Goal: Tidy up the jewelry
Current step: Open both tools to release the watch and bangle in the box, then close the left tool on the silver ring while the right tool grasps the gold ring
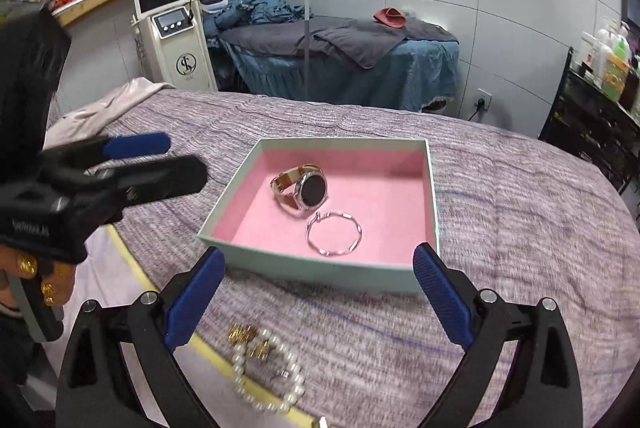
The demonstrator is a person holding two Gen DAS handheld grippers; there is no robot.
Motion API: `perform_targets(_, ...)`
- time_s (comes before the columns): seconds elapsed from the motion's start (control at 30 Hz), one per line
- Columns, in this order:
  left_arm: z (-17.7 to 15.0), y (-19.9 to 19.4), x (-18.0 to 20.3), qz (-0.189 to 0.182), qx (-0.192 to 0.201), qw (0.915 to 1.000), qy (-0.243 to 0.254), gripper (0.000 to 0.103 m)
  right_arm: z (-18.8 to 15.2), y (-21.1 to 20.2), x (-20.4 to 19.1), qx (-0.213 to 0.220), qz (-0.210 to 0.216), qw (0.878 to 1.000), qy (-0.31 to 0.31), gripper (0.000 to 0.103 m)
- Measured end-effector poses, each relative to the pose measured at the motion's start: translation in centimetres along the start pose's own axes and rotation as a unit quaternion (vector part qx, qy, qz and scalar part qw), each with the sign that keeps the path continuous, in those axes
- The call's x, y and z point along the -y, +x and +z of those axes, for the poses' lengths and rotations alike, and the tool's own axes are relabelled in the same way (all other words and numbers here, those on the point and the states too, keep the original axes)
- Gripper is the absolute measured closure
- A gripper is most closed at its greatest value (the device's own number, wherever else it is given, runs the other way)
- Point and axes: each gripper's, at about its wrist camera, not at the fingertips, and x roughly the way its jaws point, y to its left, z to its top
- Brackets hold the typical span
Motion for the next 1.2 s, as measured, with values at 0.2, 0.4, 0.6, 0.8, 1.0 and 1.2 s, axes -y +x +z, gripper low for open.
perform_targets(0.2,-4.6,-3.1,1.0,0.029,0.006,0.999,0.032,0.006,-3.5,-3.1,-0.8,0.008,-0.016,1.0,0.009,0.008)
perform_targets(0.4,-8.7,-4.2,1.4,0.043,-0.018,0.9983,0.035,0.006,-6.3,-4.8,-0.6,0.01,-0.029,0.999,0.026,0.008)
perform_targets(0.6,-11.8,-4.5,1.9,0.061,-0.036,0.9963,0.049,0.006,-9.2,-5.0,-0.3,-0.007,-0.044,0.998,0.037,0.008)
perform_targets(0.8,-14.0,-4.4,1.9,0.048,-0.049,0.9972,0.03,0.006,-11.4,-5.3,-0.5,-0.02,-0.057,0.997,0.041,0.008)
perform_targets(1.0,-15.5,-4.2,2.4,0.054,-0.062,0.9956,0.045,0.006,-13.3,-5.6,-0.7,-0.033,-0.075,0.996,0.028,0.008)
perform_targets(1.2,-16.1,-4.1,2.7,0.039,-0.07,0.9955,0.05,0.016,-14.0,-5.6,-1.1,-0.042,-0.077,0.996,0.017,0.009)
